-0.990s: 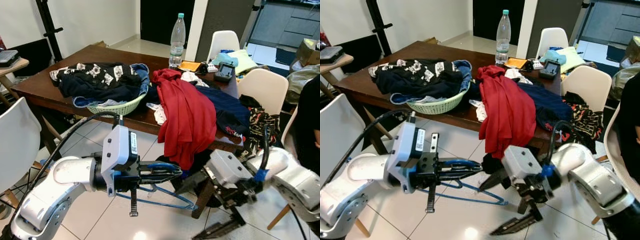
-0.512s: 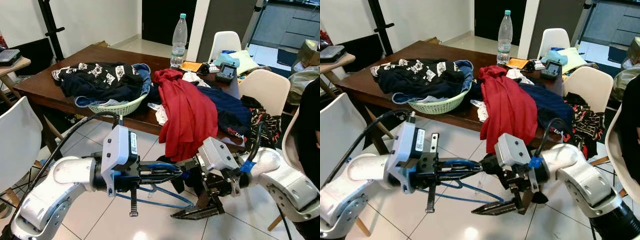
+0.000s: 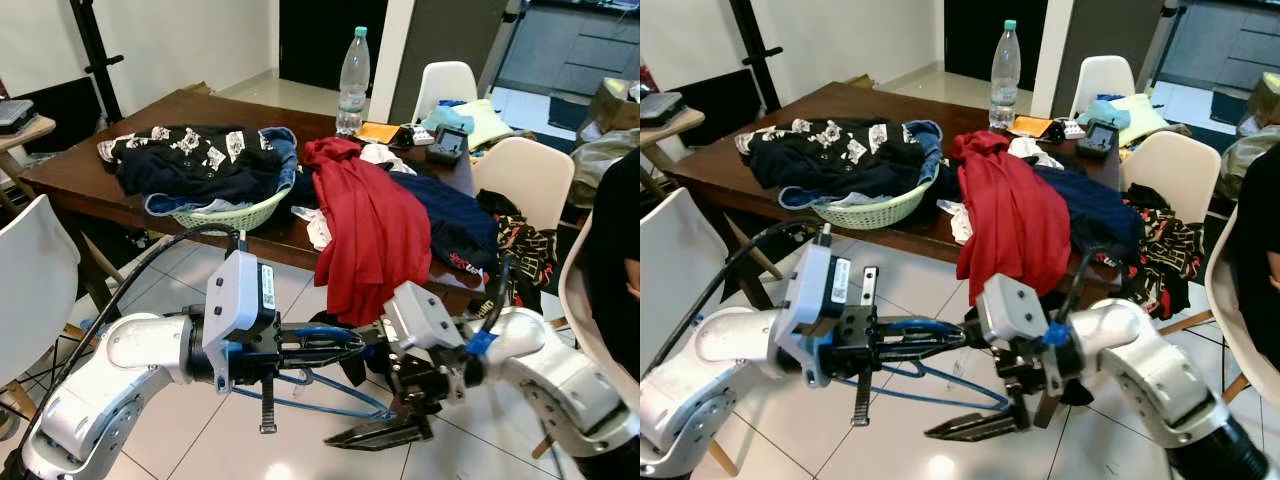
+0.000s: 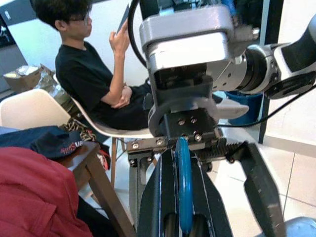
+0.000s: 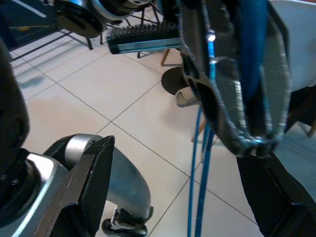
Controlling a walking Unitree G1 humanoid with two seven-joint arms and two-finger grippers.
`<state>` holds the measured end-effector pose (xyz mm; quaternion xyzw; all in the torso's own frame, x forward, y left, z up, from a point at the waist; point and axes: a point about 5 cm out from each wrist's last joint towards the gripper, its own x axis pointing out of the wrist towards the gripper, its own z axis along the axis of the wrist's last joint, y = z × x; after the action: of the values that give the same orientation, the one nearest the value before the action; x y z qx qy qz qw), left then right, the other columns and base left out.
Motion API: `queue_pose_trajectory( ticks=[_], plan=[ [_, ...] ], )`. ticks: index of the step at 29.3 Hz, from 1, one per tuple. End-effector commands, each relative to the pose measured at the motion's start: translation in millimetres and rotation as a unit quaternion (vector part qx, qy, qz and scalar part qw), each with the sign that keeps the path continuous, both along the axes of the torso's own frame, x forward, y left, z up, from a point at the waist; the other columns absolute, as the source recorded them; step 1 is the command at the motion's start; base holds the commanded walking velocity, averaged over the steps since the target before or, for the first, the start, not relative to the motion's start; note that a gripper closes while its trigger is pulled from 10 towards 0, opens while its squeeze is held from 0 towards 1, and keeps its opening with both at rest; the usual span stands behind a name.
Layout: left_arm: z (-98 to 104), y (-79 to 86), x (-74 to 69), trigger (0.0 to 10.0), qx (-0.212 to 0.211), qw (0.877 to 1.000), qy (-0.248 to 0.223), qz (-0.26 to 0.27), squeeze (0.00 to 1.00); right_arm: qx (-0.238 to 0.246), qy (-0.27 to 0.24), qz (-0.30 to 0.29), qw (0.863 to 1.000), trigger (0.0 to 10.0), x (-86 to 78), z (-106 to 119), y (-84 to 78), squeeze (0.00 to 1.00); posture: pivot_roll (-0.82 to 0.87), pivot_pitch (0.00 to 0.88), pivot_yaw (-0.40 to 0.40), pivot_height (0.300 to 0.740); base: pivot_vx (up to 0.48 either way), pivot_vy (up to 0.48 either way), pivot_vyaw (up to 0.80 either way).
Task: Hang hanger
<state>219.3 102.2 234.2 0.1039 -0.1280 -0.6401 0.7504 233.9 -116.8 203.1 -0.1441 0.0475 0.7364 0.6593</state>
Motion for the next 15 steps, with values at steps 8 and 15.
queue_pose_trajectory(
  ticks=[8, 15],
  plan=[
    [-1, -0.5, -3.3, 10.0, 0.006, 1.0, -0.001, -0.005, 0.0, 0.006, -0.01, -0.024, 1.0, 10.0, 9.0, -5, 15.4, 0.0, 0.13, 0.029, -0.049, 0.74, 0.0, 0.0, 0.0],
    [-1, -0.4, -3.5, 10.0, 0.005, 1.0, -0.001, -0.005, 0.0, 0.014, -0.007, -0.024, 1.0, 10.0, 8.6, -7, 23.5, 0.0, 0.13, 0.029, -0.049, 0.74, 0.0, 0.0, 0.0]
  ],
)
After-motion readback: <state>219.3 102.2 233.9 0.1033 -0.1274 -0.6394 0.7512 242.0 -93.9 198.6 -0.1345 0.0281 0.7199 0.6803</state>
